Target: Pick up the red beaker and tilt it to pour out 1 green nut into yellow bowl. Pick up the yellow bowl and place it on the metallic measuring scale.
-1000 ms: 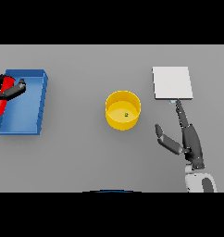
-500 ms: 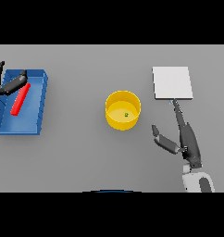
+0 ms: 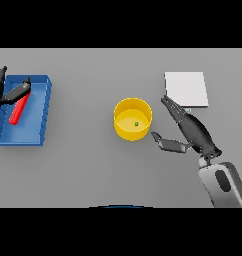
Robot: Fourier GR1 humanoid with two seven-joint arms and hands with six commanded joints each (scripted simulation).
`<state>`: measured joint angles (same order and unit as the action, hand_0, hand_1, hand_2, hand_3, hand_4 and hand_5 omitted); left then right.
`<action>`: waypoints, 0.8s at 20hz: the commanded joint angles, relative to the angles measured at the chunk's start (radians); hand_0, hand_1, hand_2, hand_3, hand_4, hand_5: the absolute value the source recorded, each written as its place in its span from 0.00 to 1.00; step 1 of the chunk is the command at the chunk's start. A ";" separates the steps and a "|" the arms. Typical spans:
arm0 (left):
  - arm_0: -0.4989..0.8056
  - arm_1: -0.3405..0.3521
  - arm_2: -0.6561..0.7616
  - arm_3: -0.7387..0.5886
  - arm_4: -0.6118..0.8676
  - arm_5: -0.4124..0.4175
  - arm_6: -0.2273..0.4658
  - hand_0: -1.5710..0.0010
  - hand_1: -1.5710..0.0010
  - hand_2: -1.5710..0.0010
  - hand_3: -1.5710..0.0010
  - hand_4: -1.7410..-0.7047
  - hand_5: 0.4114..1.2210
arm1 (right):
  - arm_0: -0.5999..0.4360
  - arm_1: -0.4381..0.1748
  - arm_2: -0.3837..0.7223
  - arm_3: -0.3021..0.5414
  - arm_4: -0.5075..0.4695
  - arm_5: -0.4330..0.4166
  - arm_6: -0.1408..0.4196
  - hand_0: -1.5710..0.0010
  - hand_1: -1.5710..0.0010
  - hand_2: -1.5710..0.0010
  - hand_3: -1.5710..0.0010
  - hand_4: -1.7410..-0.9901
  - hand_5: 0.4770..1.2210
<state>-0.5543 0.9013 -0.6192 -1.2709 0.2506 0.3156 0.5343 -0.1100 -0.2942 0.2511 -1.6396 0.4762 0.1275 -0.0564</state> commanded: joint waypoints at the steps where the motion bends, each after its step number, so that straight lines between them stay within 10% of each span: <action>1: -0.007 -0.004 -0.002 0.004 -0.002 -0.001 0.006 1.00 1.00 1.00 1.00 0.91 0.37 | -0.028 -0.024 0.022 -0.002 0.036 0.019 0.010 1.00 1.00 1.00 1.00 0.61 0.27; 16: -0.022 -0.003 -0.009 0.012 -0.009 -0.009 0.008 1.00 1.00 1.00 1.00 0.91 0.38 | -0.394 -0.094 0.271 0.263 0.259 0.236 -0.107 1.00 1.00 1.00 1.00 0.65 0.28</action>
<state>-0.5760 0.8981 -0.6286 -1.2585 0.2418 0.3068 0.5425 -0.5039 -0.3875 0.5218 -1.3770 0.7349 0.3635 -0.1641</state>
